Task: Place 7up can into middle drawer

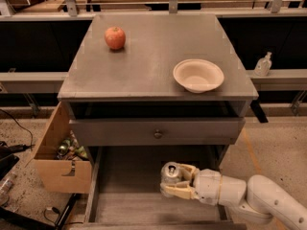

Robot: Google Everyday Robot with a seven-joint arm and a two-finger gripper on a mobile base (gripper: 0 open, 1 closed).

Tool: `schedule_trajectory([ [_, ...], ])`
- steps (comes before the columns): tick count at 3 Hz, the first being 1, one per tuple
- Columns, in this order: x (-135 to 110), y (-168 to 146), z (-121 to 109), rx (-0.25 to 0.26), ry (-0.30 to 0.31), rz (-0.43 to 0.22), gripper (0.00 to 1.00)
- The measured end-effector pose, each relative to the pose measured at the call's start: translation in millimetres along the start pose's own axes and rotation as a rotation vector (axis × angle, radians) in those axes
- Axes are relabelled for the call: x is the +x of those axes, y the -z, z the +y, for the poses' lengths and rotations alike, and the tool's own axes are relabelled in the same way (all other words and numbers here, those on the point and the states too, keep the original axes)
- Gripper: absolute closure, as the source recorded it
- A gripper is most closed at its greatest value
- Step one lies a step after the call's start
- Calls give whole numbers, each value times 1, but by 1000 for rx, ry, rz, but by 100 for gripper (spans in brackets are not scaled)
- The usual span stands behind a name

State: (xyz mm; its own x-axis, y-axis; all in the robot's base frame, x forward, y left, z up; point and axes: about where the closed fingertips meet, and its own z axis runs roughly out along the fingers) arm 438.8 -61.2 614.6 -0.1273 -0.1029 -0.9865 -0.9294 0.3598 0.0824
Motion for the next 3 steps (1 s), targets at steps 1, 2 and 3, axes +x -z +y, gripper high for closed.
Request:
schedule_trajectory([
  [1,25,-48,6,-48,6,-18,100],
  [2,52,-104,9,-95,27,-25,100],
  [3,65,-133,10,-116,40,-21,100],
])
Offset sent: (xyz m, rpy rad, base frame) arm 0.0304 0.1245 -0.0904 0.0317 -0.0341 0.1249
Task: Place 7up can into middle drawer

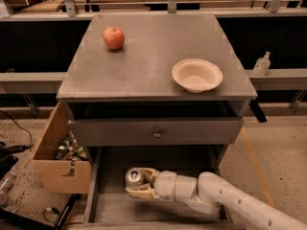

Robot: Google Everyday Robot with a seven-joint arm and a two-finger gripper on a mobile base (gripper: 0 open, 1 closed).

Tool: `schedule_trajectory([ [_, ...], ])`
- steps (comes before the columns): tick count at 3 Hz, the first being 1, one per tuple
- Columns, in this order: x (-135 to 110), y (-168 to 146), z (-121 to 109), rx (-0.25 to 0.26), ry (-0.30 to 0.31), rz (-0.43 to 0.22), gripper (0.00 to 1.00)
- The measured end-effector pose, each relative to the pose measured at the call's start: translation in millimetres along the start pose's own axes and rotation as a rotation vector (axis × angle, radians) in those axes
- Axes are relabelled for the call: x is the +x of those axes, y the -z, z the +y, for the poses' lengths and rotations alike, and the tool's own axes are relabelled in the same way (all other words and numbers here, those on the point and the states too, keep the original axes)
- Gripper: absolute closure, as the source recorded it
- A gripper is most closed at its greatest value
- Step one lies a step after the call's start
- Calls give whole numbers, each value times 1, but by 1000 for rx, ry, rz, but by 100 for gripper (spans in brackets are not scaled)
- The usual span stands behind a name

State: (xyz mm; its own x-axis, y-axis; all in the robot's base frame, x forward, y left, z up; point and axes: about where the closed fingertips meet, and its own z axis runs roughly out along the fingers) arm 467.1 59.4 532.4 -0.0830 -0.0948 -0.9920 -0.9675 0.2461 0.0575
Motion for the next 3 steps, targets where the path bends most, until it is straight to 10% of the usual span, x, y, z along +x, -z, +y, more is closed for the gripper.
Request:
schedule_trajectory([
  [3,59,-78,-14,-26,20,74,100],
])
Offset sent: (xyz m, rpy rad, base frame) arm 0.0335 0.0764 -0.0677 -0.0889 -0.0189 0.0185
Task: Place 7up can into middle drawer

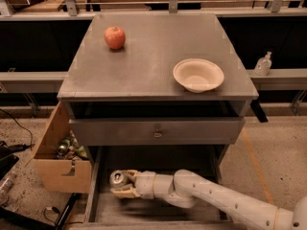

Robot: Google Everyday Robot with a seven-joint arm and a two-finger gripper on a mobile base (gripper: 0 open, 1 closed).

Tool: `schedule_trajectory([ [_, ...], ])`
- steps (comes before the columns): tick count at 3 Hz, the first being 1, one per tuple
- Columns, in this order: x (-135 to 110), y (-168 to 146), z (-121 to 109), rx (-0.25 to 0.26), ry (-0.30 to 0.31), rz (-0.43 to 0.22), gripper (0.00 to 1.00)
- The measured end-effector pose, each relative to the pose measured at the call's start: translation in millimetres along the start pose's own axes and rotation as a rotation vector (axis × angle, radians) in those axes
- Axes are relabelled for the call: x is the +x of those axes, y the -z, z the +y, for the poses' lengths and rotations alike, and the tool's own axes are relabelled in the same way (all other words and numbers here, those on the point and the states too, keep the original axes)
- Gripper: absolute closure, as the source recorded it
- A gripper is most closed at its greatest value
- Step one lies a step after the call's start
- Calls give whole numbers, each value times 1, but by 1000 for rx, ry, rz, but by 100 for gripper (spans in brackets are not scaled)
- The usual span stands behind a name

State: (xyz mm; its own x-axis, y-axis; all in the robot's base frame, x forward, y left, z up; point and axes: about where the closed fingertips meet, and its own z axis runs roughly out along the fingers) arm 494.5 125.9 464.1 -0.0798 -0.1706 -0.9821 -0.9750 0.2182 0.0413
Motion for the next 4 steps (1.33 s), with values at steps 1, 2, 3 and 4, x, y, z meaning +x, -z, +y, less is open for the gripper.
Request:
schedule_trajectory([
  [1,27,-11,-6,-11,-33,20,100],
  [2,26,-12,-6,-13,-32,19,82],
  [3,26,-13,-4,-16,-32,17,59],
  [4,25,-14,-3,-19,-32,16,37],
])
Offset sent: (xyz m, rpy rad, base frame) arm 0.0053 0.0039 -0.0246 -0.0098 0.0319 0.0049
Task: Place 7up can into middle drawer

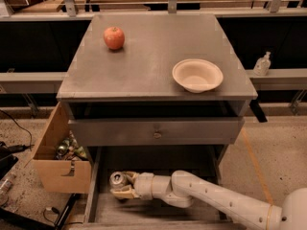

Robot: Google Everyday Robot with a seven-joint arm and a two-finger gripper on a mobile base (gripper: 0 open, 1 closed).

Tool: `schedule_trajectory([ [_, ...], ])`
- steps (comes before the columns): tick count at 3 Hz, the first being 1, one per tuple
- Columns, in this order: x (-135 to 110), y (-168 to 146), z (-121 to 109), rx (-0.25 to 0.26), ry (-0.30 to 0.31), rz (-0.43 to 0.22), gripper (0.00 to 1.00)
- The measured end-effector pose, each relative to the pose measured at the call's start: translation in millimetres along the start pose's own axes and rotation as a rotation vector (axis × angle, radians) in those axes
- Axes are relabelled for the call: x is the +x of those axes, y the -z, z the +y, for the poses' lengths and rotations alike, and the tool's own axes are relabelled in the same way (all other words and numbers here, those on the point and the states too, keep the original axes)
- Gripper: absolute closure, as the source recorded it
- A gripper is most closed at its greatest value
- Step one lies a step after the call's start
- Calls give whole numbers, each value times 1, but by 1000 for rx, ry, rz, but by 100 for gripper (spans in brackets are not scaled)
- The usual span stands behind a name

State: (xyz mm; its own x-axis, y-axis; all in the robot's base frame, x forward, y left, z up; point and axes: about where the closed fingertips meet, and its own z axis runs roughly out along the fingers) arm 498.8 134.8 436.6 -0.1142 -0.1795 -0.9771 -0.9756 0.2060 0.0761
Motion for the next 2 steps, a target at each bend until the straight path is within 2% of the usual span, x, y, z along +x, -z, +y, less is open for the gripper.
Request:
schedule_trajectory([
  [1,0,-1,1,-3,0,-1,13],
  [2,-1,-3,2,-6,0,-2,0],
])
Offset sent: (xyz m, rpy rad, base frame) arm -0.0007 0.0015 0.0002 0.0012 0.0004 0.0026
